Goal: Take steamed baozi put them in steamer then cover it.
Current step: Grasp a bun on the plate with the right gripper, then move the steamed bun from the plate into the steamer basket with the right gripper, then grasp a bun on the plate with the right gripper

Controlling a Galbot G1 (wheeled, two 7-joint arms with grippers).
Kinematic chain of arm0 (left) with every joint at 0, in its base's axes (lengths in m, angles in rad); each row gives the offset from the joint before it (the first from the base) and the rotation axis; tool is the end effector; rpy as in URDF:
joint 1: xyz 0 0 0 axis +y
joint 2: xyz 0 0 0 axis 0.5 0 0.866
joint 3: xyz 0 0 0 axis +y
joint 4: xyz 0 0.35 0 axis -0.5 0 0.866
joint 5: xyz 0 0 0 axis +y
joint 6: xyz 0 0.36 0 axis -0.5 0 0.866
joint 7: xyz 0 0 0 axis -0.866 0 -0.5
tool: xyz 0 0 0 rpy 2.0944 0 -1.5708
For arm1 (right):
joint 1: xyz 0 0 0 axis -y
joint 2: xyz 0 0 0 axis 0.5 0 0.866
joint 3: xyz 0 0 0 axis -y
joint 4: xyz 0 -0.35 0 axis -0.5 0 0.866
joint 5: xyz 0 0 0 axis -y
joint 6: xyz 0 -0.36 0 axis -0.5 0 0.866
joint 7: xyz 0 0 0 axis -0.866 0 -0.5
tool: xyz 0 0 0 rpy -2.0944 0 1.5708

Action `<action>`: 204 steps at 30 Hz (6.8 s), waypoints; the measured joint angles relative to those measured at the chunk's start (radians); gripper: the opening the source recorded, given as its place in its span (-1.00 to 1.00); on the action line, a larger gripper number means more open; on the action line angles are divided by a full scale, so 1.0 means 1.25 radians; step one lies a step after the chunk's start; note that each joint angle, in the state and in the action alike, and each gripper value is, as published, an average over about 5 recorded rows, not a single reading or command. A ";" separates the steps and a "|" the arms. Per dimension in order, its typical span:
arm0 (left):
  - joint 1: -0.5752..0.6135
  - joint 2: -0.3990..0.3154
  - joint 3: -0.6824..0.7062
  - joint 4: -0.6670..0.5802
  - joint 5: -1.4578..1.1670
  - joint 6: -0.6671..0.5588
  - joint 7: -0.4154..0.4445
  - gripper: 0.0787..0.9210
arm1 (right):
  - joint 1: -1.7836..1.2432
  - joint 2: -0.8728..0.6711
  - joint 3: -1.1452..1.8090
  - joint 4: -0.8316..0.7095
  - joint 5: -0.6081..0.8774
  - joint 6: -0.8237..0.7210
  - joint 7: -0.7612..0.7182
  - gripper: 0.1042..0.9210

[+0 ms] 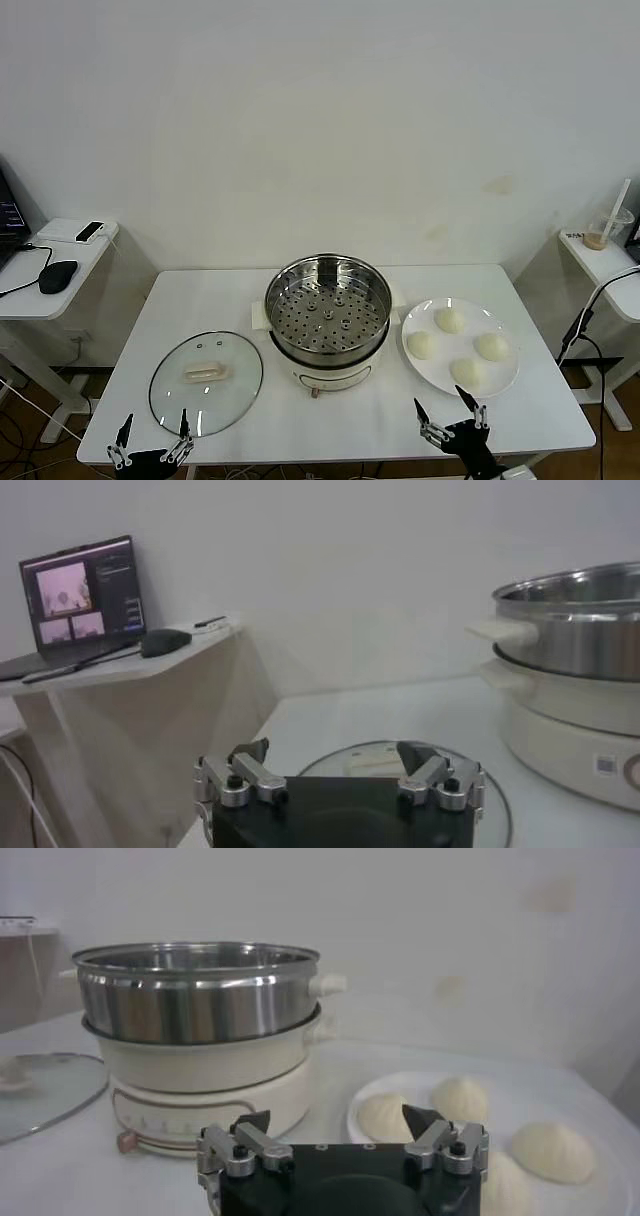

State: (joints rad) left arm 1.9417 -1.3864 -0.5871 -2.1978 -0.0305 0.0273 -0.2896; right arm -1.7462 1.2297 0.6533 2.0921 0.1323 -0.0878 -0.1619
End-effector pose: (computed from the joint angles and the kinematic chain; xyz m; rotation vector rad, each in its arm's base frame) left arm 0.0783 0.0436 -0.3102 0.3052 -2.8481 -0.2726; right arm 0.1421 -0.0952 -0.3120 0.3318 -2.8442 0.2949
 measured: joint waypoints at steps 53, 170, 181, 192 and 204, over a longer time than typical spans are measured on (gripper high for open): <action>-0.042 -0.003 -0.140 -0.042 0.077 0.115 0.118 0.77 | 1.256 -0.301 -0.795 -0.898 -0.445 0.042 -0.752 0.76; -0.047 0.001 -0.186 -0.063 0.070 0.102 0.110 0.77 | 1.735 0.052 -1.507 -0.860 -0.352 0.372 -0.576 0.20; -0.046 0.002 -0.189 -0.067 0.070 0.102 0.110 0.77 | 1.726 0.070 -1.501 -0.894 -0.378 0.396 -0.566 0.54; -0.046 0.003 -0.188 -0.075 0.070 0.107 0.113 0.77 | 1.798 0.007 -1.493 -0.802 -0.244 0.284 -0.652 0.76; -0.056 0.032 -0.183 -0.097 0.062 0.119 0.120 0.77 | 1.866 -0.232 -1.455 -0.618 -0.129 0.054 -0.742 0.76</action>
State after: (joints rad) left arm 1.8715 -1.3465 -0.8153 -2.3190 0.0472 0.1761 -0.1395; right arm 0.5858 0.9398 -1.1656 1.3196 -0.0285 -0.0198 -1.0898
